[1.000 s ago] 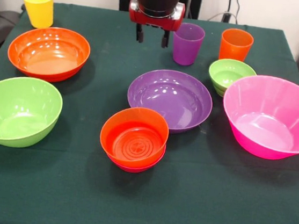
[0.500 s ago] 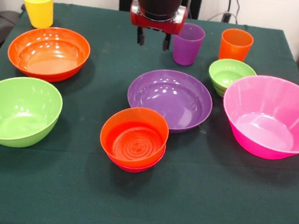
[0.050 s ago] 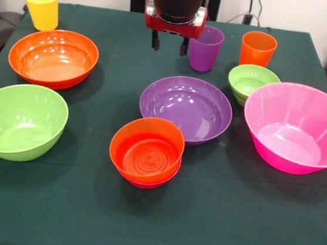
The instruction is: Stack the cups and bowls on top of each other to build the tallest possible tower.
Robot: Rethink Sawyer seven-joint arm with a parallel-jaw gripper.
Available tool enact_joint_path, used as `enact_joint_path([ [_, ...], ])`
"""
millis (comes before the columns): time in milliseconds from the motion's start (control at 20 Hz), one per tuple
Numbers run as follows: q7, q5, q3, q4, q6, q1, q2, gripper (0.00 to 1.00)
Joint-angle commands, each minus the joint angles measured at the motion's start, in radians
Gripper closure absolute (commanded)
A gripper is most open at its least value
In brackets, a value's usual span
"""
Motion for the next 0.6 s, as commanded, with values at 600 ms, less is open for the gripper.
enact_joint_path([
  [600, -0.082, -0.003, 0.066, -0.079, 0.097, 0.021, -0.002, 0.0],
])
